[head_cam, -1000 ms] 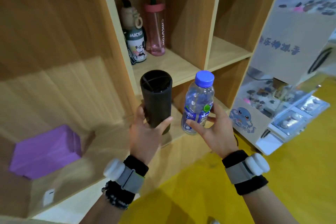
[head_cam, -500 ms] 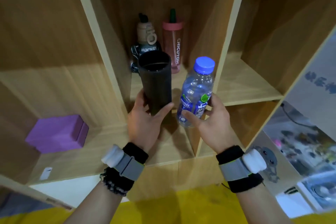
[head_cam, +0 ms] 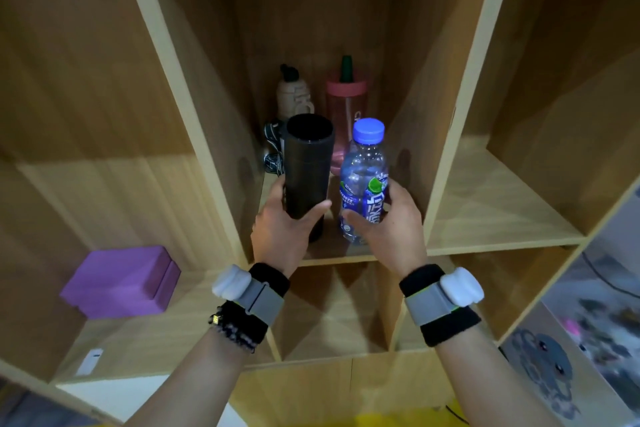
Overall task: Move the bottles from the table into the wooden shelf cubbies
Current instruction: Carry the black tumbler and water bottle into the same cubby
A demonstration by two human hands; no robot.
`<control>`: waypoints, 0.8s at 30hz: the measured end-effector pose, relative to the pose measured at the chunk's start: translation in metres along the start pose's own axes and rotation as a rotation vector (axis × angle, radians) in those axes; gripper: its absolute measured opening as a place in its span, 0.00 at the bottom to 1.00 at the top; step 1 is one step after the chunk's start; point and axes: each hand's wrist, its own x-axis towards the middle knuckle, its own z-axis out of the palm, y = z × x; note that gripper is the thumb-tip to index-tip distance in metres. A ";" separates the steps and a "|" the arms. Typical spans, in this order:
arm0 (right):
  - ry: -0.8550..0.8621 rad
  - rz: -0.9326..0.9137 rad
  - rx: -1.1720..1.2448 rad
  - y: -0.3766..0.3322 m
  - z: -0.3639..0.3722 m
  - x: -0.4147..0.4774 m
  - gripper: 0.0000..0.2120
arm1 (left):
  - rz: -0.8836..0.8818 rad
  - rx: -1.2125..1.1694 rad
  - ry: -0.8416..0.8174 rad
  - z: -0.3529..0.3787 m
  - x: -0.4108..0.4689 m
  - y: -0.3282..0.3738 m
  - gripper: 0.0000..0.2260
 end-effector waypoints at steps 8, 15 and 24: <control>0.006 0.009 0.008 0.012 0.008 0.009 0.33 | -0.031 0.005 0.039 0.006 0.012 -0.011 0.35; -0.003 0.003 0.029 0.016 0.009 0.002 0.38 | -0.033 0.000 0.028 0.009 0.014 -0.019 0.34; -0.117 -0.014 -0.040 0.028 0.013 -0.008 0.39 | -0.075 0.190 -0.081 0.016 0.005 -0.042 0.37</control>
